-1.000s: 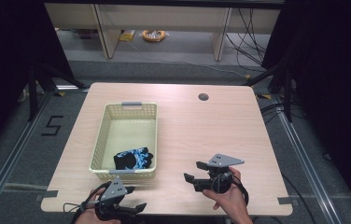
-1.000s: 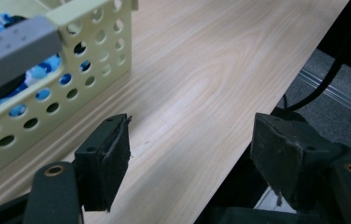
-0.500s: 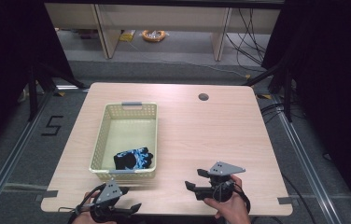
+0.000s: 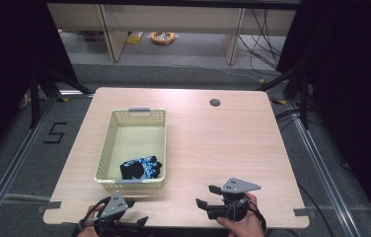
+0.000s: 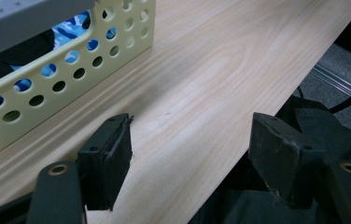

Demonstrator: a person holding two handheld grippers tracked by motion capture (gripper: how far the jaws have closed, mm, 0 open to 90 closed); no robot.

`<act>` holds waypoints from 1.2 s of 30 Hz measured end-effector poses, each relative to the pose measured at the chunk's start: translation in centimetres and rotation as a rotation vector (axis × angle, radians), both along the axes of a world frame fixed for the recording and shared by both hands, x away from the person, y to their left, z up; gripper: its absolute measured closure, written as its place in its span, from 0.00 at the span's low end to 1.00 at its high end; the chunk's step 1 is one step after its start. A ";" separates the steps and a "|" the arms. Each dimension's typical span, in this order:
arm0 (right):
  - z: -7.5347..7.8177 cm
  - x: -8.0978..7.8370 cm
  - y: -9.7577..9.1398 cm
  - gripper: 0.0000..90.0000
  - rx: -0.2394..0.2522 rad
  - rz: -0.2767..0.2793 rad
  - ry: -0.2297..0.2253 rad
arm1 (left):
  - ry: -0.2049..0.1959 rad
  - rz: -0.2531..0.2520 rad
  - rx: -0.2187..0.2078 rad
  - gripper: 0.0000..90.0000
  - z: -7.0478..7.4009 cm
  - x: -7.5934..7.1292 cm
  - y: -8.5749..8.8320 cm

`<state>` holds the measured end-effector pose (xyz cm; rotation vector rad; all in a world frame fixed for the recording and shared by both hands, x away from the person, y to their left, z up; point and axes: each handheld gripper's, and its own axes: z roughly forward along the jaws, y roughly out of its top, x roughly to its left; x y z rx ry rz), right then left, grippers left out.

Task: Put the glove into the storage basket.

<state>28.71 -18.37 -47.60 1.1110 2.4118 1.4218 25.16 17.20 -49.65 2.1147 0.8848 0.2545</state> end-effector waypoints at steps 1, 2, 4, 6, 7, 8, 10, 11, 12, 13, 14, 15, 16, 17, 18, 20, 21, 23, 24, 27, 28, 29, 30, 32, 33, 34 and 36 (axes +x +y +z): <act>-0.1 -0.2 -0.1 0.36 -0.011 0.004 -0.007 | 0.011 -0.002 -0.006 0.33 0.0 -0.1 0.0; -0.2 -0.3 -0.1 0.36 0.000 0.008 0.009 | -0.011 0.012 -0.012 0.33 -0.1 -0.1 -0.1; -0.3 -0.7 -0.1 0.36 0.005 -0.006 0.028 | -0.019 0.013 -0.019 0.33 -0.2 -0.2 -0.1; -0.4 -0.8 -0.2 0.36 0.007 -0.003 0.019 | -0.018 0.006 -0.009 0.33 -0.1 -0.2 0.0; -0.3 -1.1 -0.2 0.36 0.009 -0.009 0.043 | -0.018 0.006 -0.009 0.33 -0.1 -0.2 0.0; -0.4 -0.9 -0.4 0.36 0.004 0.006 0.014 | -0.018 0.004 0.000 0.33 -0.1 -0.3 0.0; -0.4 -1.3 -0.5 0.36 -0.002 -0.012 0.026 | -0.005 0.016 -0.010 0.33 -0.3 -0.3 0.0; -0.5 -1.2 -0.6 0.36 0.007 0.002 0.014 | -0.003 0.015 -0.002 0.33 -0.2 -0.4 0.1; -0.6 -1.2 -0.6 0.36 0.000 -0.008 0.005 | -0.009 0.009 0.005 0.33 -0.2 -0.3 0.1; -0.6 -1.2 -0.6 0.36 0.000 -0.008 0.005 | -0.009 0.009 0.005 0.33 -0.2 -0.3 0.1; -0.6 -1.5 -0.8 0.36 0.014 -0.014 0.033 | -0.016 0.004 -0.006 0.33 -0.2 -0.4 0.1; -0.6 -1.5 -1.0 0.36 -0.007 -0.011 0.013 | -0.014 0.002 -0.004 0.33 -0.2 -0.4 0.2; -0.7 -1.5 -1.0 0.36 0.006 -0.001 0.018 | -0.006 0.005 -0.011 0.33 -0.2 -0.4 0.2; -0.7 -1.6 -1.1 0.36 -0.002 0.001 0.027 | -0.006 0.006 -0.012 0.33 -0.2 -0.5 0.2; -0.7 -1.8 -1.0 0.36 0.000 -0.015 0.024 | -0.009 0.010 -0.018 0.32 -0.2 -0.5 0.2; -0.8 -1.9 -1.2 0.36 -0.001 -0.012 0.024 | 0.020 0.015 -0.022 0.32 -0.2 -0.5 0.3; -0.9 -1.9 -1.2 0.34 -0.007 -0.012 0.022 | -0.001 0.020 0.000 0.31 -0.3 -0.5 0.4; -1.2 -2.0 -1.2 0.31 -0.025 -0.015 0.011 | 0.007 0.024 -0.008 0.30 -0.5 -0.6 0.3; -1.2 -2.1 -1.2 0.30 -0.049 -0.024 0.023 | 0.007 0.024 -0.008 0.30 -0.5 -0.6 0.3; -1.3 -2.3 -1.2 0.27 -0.066 -0.023 0.020 | -0.010 0.007 0.000 0.28 -0.5 -0.5 0.4; -1.5 -2.4 -1.2 0.27 -0.070 -0.015 0.021 | -0.004 -0.008 0.001 0.27 -0.5 -0.5 0.4; -1.5 -2.4 -1.2 0.27 -0.070 -0.015 0.021 | -0.004 -0.008 0.001 0.27 -0.5 -0.5 0.4; -1.6 -2.4 -1.1 0.27 -0.068 -0.009 0.016 | 0.010 0.021 -0.032 0.26 -0.7 -0.6 0.2; -1.7 -2.2 -1.1 0.27 -0.070 0.007 0.015 | -0.002 0.005 -0.012 0.25 -0.6 -0.3 0.4; -1.7 -2.2 -1.1 0.27 -0.073 0.001 0.013 | -0.001 0.011 -0.024 0.25 -0.7 -0.4 0.4; -1.7 -2.2 -1.1 0.27 -0.076 0.000 0.013 | -0.001 0.010 -0.024 0.25 -0.7 -0.3 0.4; -1.8 -2.2 -1.1 0.27 -0.079 -0.002 0.013 | -0.002 -0.004 0.007 0.25 -0.6 -0.2 0.5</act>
